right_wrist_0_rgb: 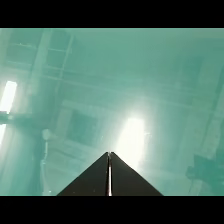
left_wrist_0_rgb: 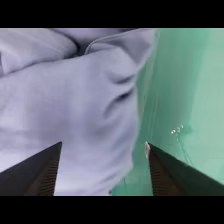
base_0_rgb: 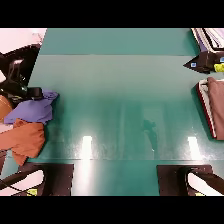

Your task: Fold the shirts.

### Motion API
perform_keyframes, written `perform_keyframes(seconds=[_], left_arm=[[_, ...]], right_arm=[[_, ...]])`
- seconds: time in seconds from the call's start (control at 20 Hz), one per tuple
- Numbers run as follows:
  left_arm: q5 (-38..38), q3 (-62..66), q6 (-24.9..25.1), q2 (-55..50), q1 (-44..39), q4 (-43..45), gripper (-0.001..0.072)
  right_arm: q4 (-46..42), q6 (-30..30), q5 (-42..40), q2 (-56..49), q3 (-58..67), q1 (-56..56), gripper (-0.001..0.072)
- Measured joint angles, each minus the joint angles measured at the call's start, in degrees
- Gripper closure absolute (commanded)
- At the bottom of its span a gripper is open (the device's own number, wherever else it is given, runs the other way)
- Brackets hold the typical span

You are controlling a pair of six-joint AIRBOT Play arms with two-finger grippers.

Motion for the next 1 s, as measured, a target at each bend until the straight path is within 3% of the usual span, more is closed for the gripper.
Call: perform_keyframes(seconds=[0.05,0.3,0.4,0.45,0.6,0.65,0.75,1.0], left_arm=[[1.6,-1.4,-0.3,0.0,0.2,0.3,0.0565],[5.1,-4.3,-1.3,0.0,0.6,0.9,0.0575],[5.2,-4.6,-1.5,0.0,0.6,1.1,0.0248],[5.1,-4.7,-1.5,0.1,0.6,1.3,0.0199],[4.9,-4.9,-1.6,0.1,0.6,1.8,0.0201],[4.9,-5.0,-1.6,0.1,0.6,1.9,0.0272],[5.3,-5.1,-1.6,0.1,0.7,1.9,0.0675],[5.5,-3.7,-1.5,0.1,0.6,2.1,0.0683]], right_arm=[[0.0,0.0,0.0,0.0,0.0,0.0,0.0693],[0.0,0.0,0.0,0.0,0.0,0.0,0.0693],[0.0,0.0,0.0,0.0,0.0,0.0,0.0693],[0.0,0.0,0.0,0.0,0.0,0.0,0.0693],[0.0,0.0,0.3,0.0,0.0,0.0,0.0693],[0.0,0.0,0.4,0.0,0.0,0.0,0.0693],[0.0,0.0,0.5,0.0,0.0,0.0,0.0693],[0.0,0.0,0.5,0.0,0.1,0.0,0.0693]])
